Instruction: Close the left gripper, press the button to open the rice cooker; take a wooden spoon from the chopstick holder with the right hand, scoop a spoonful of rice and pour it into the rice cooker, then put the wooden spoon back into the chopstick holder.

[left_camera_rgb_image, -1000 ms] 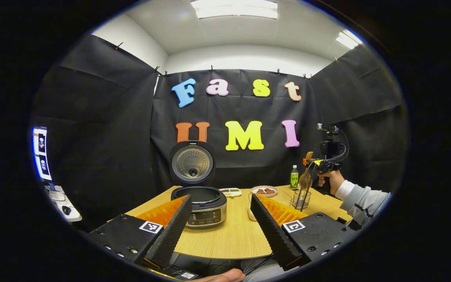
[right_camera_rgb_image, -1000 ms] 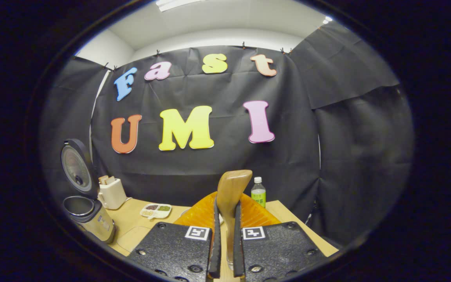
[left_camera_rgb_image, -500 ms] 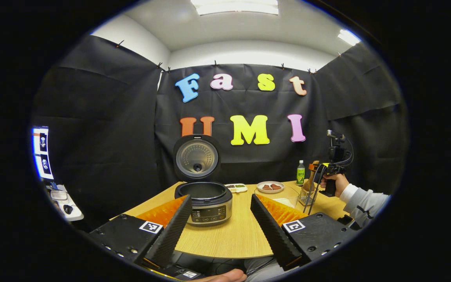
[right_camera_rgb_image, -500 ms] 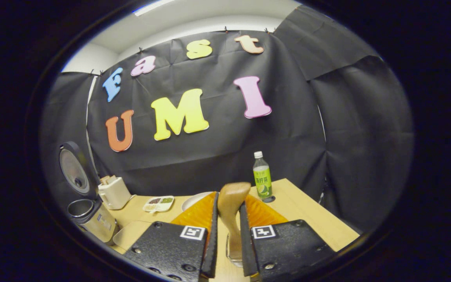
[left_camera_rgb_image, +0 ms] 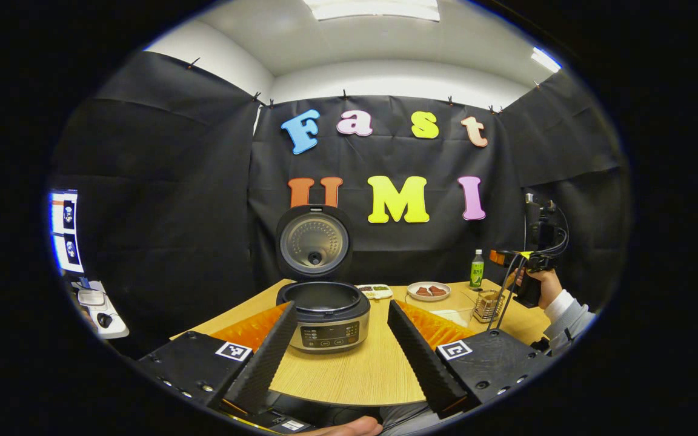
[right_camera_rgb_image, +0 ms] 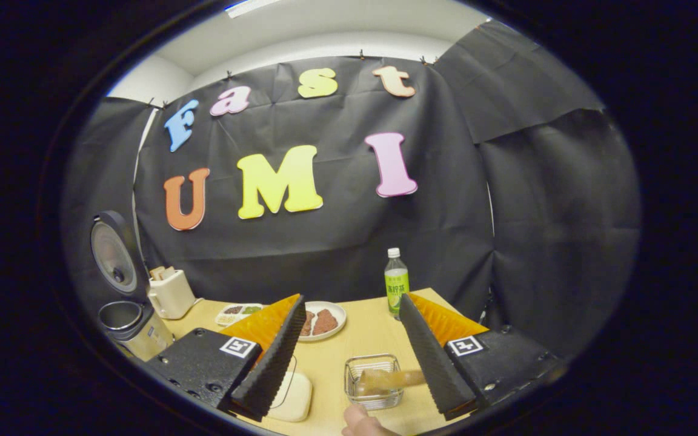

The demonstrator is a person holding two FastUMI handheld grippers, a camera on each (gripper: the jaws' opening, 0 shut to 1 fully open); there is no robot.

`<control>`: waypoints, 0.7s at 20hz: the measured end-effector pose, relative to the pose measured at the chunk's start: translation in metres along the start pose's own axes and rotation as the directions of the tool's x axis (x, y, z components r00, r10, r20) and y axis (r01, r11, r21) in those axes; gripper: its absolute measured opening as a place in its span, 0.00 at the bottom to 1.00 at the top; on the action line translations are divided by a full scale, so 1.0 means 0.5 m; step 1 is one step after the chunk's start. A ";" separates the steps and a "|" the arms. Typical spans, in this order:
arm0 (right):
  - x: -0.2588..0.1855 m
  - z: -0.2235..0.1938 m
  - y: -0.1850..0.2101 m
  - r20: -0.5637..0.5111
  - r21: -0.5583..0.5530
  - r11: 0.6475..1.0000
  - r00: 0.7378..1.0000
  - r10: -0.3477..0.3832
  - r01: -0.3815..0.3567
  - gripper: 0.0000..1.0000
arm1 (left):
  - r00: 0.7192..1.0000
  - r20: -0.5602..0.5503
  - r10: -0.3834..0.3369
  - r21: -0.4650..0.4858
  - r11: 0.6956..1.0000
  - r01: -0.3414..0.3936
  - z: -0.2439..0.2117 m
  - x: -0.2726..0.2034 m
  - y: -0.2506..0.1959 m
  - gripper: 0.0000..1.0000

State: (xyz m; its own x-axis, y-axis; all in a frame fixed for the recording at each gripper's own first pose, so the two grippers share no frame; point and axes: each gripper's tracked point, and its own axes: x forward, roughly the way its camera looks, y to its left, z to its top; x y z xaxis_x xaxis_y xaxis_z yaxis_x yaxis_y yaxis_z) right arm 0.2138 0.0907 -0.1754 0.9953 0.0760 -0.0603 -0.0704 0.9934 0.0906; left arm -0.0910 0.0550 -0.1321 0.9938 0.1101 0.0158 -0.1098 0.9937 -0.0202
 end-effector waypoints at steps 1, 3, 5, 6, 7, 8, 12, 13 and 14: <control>-0.022 0.017 -0.004 0.019 -0.004 1.000 1.000 -0.018 0.018 0.99 | 1.000 0.005 0.009 -0.005 1.000 -0.009 0.007 0.005 0.003 0.96; -0.076 0.034 0.004 0.028 0.004 0.999 0.999 -0.035 0.035 1.00 | 1.000 0.023 -0.012 -0.025 1.000 0.013 0.031 0.015 -0.008 0.96; -0.143 0.040 0.039 0.025 0.003 1.000 1.000 0.010 -0.010 1.00 | 0.998 0.024 -0.050 -0.046 0.998 0.051 0.050 0.027 -0.024 0.96; -0.173 0.035 0.046 0.013 -0.005 1.000 1.000 0.028 -0.028 1.00 | 0.998 0.018 -0.060 -0.047 0.997 0.061 0.056 0.036 -0.028 0.96; -0.207 0.032 0.039 0.013 -0.017 0.999 1.000 0.028 -0.028 1.00 | 0.998 0.010 -0.063 -0.038 0.997 0.064 0.061 0.045 -0.029 0.96; -0.242 0.033 0.035 0.021 -0.033 0.999 0.999 0.032 -0.032 1.00 | 0.998 0.006 -0.056 -0.024 0.998 0.056 0.068 0.055 -0.025 0.96; -0.344 0.016 0.035 -0.003 -0.022 0.998 0.998 0.060 -0.060 1.00 | 0.999 0.032 -0.009 0.007 1.000 0.008 0.104 0.107 0.003 0.96; -0.367 0.018 0.032 -0.003 -0.017 0.997 0.998 0.070 -0.070 0.99 | 1.000 0.023 0.000 -0.001 1.000 0.000 0.106 0.121 0.008 0.95; -0.386 0.026 0.029 0.006 -0.021 0.997 0.997 0.078 -0.077 1.00 | 1.000 0.019 0.004 -0.008 1.000 -0.004 0.111 0.136 0.010 0.95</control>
State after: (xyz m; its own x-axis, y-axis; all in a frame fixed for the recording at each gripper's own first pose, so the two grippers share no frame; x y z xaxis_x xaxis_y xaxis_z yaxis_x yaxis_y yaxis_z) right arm 0.0219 0.0891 -0.1496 0.9872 0.1523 -0.0469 -0.1487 0.9861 0.0737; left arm -0.0248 0.0685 -0.0756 0.9928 0.1147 0.0350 -0.1137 0.9931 -0.0288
